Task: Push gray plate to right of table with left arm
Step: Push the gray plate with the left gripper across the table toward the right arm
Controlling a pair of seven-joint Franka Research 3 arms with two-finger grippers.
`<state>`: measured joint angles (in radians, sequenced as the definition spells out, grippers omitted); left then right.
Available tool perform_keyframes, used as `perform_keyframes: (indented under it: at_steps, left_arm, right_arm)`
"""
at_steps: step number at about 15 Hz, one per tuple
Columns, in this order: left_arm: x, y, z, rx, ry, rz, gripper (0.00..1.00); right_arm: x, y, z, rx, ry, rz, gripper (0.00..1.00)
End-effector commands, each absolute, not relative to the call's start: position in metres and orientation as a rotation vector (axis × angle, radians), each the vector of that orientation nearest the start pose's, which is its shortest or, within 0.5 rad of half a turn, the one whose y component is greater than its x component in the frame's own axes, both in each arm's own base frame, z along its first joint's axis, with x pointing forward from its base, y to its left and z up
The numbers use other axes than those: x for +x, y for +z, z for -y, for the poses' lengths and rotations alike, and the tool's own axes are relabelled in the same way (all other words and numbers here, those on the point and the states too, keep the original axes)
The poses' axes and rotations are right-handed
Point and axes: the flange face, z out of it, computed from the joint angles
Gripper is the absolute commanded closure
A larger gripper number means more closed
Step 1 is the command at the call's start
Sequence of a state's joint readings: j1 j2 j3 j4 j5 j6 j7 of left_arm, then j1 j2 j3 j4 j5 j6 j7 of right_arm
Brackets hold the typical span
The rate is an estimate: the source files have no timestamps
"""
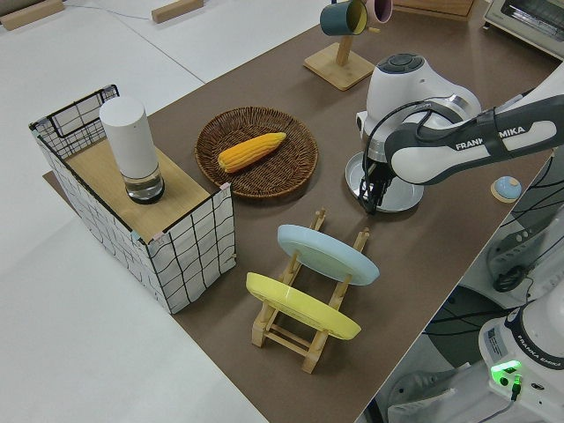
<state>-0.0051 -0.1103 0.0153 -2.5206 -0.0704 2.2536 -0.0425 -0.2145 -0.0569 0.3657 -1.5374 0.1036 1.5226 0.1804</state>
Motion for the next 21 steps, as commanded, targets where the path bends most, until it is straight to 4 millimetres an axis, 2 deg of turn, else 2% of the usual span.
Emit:
perform_keyframes:
  at_steps: [1,8,12,18,21]
  left_arm:
    - [0.434,0.301,0.000,-3.197,0.230,0.154,1.00]
    - [0.435,0.301,0.002,-3.197,0.225,0.150,1.00]
    - [0.435,0.301,0.018,-3.208,0.231,0.175,1.00]
    - [0.431,0.301,0.068,-3.193,0.235,0.243,1.00]
    - [0.424,0.303,0.111,-3.189,0.245,0.287,1.00]
  right_arm:
    - [0.525,0.668,-0.098,-3.035,-0.036,-0.038,0.005]
    - [0.526,0.668,-0.097,-3.035,-0.036,-0.040,0.005]
    - [0.525,0.668,-0.098,-3.035,-0.036,-0.038,0.005]
    - [0.525,0.668,-0.098,-3.035,-0.036,-0.038,0.005]
    - [0.526,0.668,-0.097,-3.035,-0.036,-0.040,0.005]
